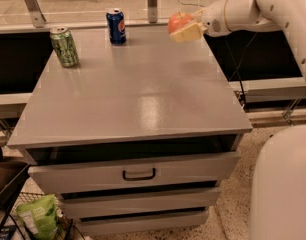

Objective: Move apple near pepsi can

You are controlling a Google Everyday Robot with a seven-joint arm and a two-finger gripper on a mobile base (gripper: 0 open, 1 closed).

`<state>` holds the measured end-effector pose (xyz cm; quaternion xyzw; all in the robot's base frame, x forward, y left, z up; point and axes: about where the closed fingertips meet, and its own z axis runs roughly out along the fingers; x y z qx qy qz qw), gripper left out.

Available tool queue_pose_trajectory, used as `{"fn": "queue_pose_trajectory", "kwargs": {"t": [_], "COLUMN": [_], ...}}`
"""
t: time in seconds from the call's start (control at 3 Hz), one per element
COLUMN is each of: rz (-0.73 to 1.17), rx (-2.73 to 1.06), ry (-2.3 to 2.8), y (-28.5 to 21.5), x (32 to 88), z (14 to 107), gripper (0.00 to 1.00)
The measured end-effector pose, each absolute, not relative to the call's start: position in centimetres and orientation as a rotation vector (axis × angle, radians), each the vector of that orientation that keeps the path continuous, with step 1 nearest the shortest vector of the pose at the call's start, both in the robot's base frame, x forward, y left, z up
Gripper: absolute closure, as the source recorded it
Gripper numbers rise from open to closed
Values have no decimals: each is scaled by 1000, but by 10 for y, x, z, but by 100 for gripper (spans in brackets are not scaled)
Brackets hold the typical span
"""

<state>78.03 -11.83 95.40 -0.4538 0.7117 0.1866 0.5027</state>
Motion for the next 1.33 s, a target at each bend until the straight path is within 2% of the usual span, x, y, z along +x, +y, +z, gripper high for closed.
{"fn": "queue_pose_trajectory", "kwargs": {"t": [0.67, 1.33], "rz": [407, 464], "rx": [-1049, -1041], "ry": [1644, 1749], "y": [-50, -2], "x": [824, 860], "z": [958, 890], "gripper": [100, 100]}}
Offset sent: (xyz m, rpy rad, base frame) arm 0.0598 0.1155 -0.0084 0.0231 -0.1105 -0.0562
